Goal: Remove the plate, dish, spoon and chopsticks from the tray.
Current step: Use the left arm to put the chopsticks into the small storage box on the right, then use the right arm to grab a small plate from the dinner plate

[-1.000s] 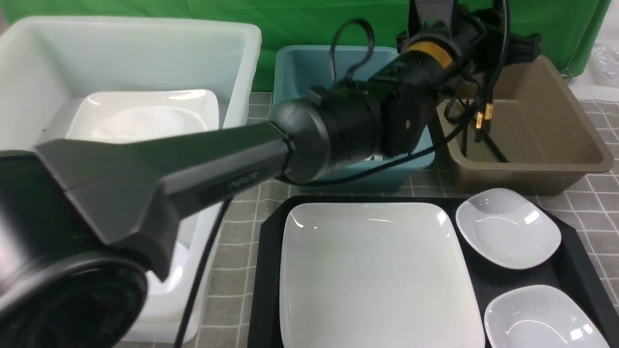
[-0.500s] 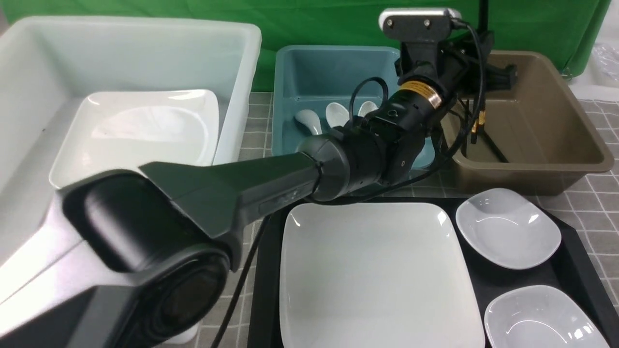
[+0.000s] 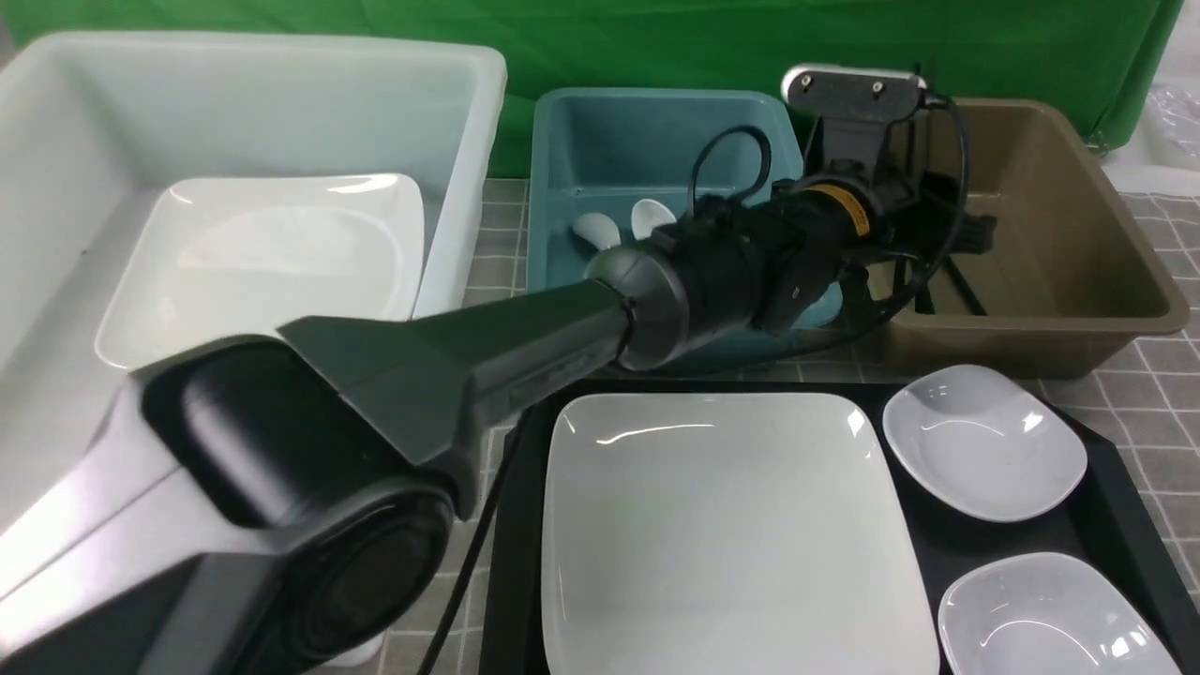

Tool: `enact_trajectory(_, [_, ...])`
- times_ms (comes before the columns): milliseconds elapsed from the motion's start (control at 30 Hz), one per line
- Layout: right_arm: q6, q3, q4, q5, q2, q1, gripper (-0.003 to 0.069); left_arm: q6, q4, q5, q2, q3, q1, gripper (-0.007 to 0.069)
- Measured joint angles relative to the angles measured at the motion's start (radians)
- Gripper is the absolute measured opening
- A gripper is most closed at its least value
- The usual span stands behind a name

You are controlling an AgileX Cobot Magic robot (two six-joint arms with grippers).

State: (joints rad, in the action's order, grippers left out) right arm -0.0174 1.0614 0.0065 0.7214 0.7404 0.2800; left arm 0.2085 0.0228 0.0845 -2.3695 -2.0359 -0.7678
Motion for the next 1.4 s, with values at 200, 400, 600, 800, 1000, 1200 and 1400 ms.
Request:
enact_trajectory(200, [0.009,0.000,0.000,0.003,0.000,0.000,0.0170,-0.021,-0.023,0.321,0.174,-0.005,0.000,0.0407])
enact_trajectory(400, [0.026,0.000,0.000,0.003,0.000,0.000,0.0170,-0.158,-0.029,0.549,0.337,-0.012,0.000,0.0106])
enact_trajectory(600, [0.034,0.000,0.000,0.003,0.000,0.000,0.0170,-0.230,-0.050,0.650,0.362,-0.012,0.000,0.0003])
enact_trajectory(800, [0.045,0.000,-0.001,0.042,0.003,0.000,0.0174,-0.226,-0.078,0.982,0.361,-0.012,0.000,0.0000])
enact_trajectory(1000, [0.053,-0.007,-0.001,0.115,0.017,0.000,0.0174,-0.171,-0.057,1.123,0.445,0.090,0.000,0.0000])
enact_trajectory(1200, [0.032,-0.050,0.002,0.225,0.056,0.000,0.0175,-0.120,0.060,1.123,0.619,0.422,0.000,0.0000])
enact_trajectory(1400, [-0.056,-0.084,0.070,0.364,0.162,0.000,0.0197,-0.070,0.122,0.974,0.803,0.831,0.000,0.0000])
